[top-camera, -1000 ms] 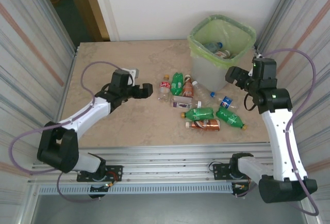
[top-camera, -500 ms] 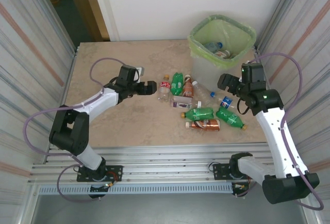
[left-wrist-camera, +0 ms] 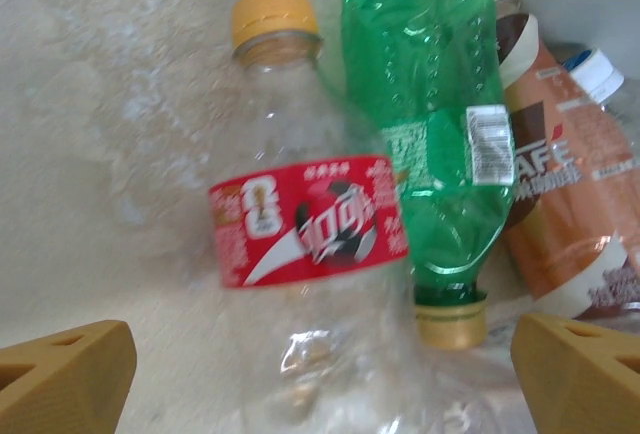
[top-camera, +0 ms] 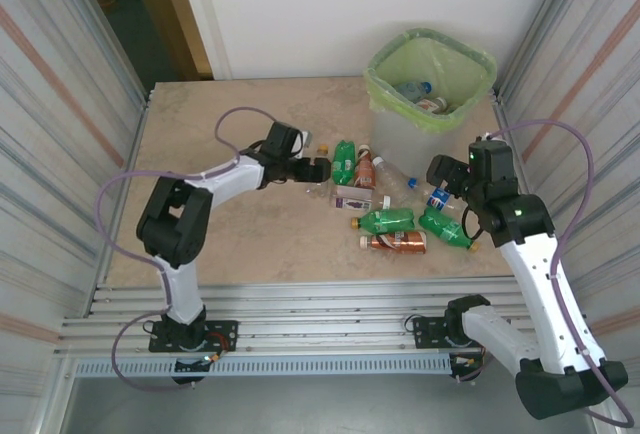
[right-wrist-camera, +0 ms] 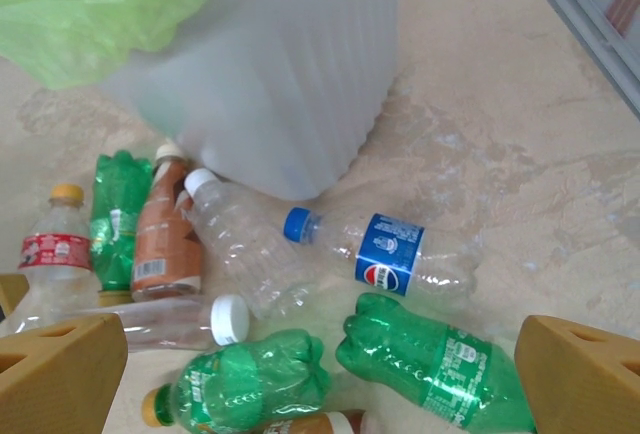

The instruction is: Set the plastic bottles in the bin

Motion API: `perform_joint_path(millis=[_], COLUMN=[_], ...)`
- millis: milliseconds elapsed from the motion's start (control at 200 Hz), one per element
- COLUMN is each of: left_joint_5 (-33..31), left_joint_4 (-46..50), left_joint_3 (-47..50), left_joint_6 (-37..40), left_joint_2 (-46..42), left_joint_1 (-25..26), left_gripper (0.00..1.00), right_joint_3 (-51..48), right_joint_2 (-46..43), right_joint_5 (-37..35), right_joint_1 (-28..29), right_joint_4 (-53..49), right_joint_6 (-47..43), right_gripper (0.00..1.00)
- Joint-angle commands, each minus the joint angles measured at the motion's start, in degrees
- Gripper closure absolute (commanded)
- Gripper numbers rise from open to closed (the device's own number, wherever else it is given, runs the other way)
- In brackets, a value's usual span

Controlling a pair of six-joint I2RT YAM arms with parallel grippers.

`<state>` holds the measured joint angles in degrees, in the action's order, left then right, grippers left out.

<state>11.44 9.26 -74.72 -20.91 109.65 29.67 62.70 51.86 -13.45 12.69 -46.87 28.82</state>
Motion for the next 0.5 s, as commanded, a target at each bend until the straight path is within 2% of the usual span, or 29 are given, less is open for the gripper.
perform_joint_path(millis=[0,190,296,496], left_joint_5=[-1.7,-6.5,-11.0,-13.1], left_joint_4=[2.6,6.0,7.1,6.4], left_joint_3=[-5.4,-10.4,-10.0,-7.8], left_joint_6=[-1.8,-2.4,-1.8,-1.8], left_joint_2=[3.0,7.4,8.1,8.3], left_joint_1=[0.2,0.8,1.8,2.7], left_gripper=[0.06,0.09,0.09,0.11], right_joint_3=[-0.8,-1.3,-1.7,-1.6], right_joint_2=[0.0,-0.1,-0.7,-0.9], right_joint_5=[-2.1,-1.6,-2.4,-5.0], right_joint_1=[0.5,1.2,2.4,5.2], right_joint_4=[0.6,1.1,1.5,2.1], right_joint_6=[1.3,1.5,2.6,3.3], right_gripper=[0.02,0.02,0.02,0.02])
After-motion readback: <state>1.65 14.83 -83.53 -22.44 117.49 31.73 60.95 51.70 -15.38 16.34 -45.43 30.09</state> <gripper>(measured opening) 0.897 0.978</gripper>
